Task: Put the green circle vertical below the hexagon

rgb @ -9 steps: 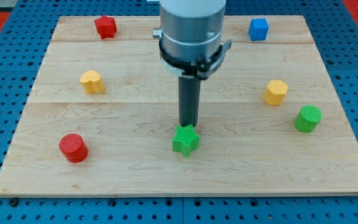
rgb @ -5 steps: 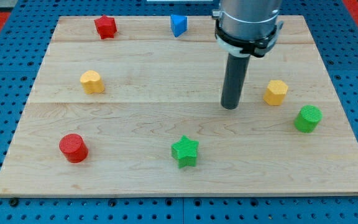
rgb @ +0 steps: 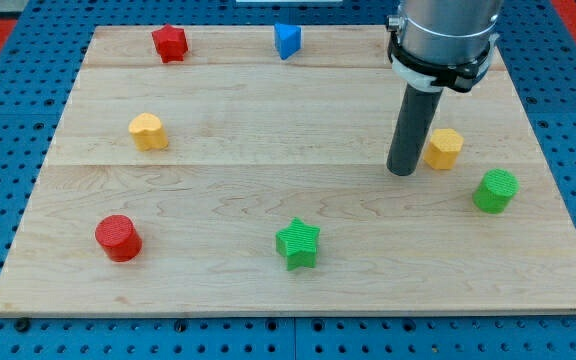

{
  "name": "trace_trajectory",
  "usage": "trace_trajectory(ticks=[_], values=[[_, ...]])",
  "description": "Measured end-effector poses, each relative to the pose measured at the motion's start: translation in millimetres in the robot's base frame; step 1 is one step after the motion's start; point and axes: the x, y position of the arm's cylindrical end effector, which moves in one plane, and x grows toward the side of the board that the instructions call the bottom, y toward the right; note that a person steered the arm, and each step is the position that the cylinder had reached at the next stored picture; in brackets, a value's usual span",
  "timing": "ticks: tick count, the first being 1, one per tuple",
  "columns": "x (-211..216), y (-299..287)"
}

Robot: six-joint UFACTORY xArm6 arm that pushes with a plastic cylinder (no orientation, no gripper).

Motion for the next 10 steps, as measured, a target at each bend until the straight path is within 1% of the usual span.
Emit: trace_trajectory(ticks=[2, 3, 4, 5, 6, 7, 9, 10], values=[[-57.7, -5.7], [-45.4, -6.9], [11.6, 19.5], [15.9, 53.2], [15.9, 53.2], [25.0, 53.2], [97.8, 52.9], [102.8, 44.1]])
